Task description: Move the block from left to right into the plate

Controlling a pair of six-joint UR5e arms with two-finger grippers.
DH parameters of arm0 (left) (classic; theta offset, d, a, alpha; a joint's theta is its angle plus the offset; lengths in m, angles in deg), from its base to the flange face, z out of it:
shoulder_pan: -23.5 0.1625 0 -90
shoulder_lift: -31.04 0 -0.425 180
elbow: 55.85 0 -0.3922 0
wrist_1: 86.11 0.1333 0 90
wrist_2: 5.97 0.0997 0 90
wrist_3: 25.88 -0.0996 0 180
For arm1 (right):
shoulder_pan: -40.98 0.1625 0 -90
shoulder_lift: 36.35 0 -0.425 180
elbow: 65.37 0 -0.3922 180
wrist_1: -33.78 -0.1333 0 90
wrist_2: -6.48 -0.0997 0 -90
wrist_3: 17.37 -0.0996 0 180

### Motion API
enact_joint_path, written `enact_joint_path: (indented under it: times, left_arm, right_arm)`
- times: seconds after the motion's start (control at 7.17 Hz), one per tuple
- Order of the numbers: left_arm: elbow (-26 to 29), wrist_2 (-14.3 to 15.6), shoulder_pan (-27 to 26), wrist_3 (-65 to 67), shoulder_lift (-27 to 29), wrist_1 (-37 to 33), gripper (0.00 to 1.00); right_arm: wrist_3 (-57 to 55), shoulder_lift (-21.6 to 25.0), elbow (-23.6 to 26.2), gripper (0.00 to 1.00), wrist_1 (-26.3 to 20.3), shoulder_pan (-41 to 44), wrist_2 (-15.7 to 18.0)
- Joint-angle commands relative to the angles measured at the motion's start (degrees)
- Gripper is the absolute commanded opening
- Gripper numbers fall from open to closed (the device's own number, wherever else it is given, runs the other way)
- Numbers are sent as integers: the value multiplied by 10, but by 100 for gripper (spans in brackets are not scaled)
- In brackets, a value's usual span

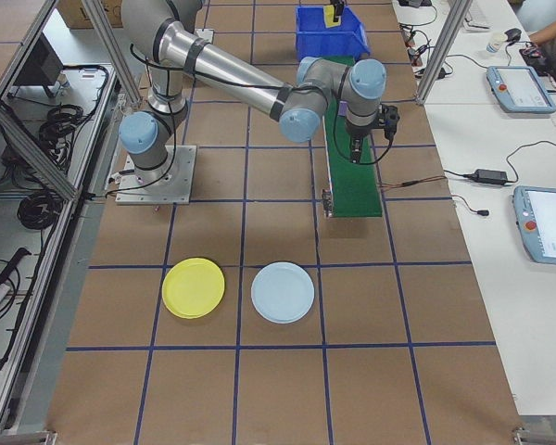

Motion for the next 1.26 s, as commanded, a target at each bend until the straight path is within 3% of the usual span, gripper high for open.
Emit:
enact_joint_path:
  times: [0.0, 0.28, 0.56, 0.84, 0.98, 1.12]
  left_arm:
    - [28, -1, -100, 0, -1, 43, 54]
    - [7, -3, -136, 1, 12, 58, 55]
    - [3, -3, -183, -1, 57, 134, 55]
    - [-2, 0, -198, 2, 65, 142, 55]
    - [-10, 2, -198, 3, 65, 142, 62]
    - [-20, 1, -198, 7, 65, 142, 100]
  right_arm:
    - [1, -7, 9, 100, 10, 0, -10]
    - [0, -7, 19, 100, 19, 0, -10]
    - [-5, -8, 21, 100, 20, 0, -13]
    - [-5, -10, 21, 100, 20, 0, -22]
    - [-5, -10, 21, 100, 20, 0, -31]
    - [-8, -10, 21, 100, 20, 0, -34]
